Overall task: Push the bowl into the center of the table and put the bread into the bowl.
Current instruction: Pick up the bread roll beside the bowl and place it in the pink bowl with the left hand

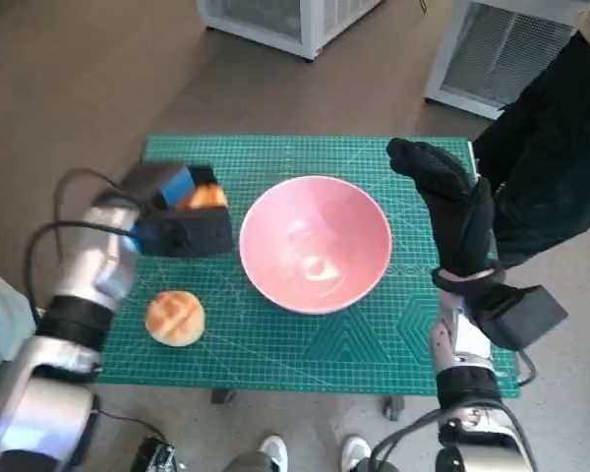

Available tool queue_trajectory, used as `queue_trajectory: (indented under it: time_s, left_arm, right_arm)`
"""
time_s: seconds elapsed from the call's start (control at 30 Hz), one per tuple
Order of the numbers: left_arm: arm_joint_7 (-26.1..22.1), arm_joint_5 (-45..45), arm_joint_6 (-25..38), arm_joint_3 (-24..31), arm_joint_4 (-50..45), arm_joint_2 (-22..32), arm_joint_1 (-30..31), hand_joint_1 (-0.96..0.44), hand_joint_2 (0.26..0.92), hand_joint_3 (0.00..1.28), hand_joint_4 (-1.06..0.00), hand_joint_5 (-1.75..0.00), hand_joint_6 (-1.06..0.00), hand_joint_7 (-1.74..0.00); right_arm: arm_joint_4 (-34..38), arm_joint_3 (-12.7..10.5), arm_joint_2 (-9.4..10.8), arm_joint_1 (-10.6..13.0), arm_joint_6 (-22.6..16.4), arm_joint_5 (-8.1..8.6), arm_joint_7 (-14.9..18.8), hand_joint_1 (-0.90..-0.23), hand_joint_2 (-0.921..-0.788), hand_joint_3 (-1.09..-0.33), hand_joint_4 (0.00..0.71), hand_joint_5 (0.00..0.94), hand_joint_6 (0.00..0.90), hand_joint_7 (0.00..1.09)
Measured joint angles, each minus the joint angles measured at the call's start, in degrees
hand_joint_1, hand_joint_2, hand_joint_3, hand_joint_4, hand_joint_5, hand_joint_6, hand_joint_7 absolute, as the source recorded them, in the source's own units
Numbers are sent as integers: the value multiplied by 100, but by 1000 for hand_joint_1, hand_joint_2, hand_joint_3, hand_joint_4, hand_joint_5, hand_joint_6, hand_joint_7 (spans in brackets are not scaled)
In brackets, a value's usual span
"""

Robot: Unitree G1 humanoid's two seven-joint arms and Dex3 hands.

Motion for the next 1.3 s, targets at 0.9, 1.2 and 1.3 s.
queue_trajectory:
  time_s: [0.9,1.2,1.3]
  left_arm:
    - [-462,-50,283,495,-3602,-468,651,2,920,22,-777,-1056,-637,-1162]
    - [-470,167,-35,-56,-2893,-1020,392,1,915,6,-825,-1048,-651,-1101]
    - [-471,202,-157,-197,-2550,-1145,295,1,919,10,-811,-1058,-641,-1117]
  right_arm:
    - [0,6,10,10,5,12,0,-759,-921,-798,196,0,7,594]
    - [-17,-3,12,47,4,26,0,-756,-921,-796,198,1,6,596]
    - [-38,-14,8,80,4,28,0,-756,-921,-796,199,2,6,597]
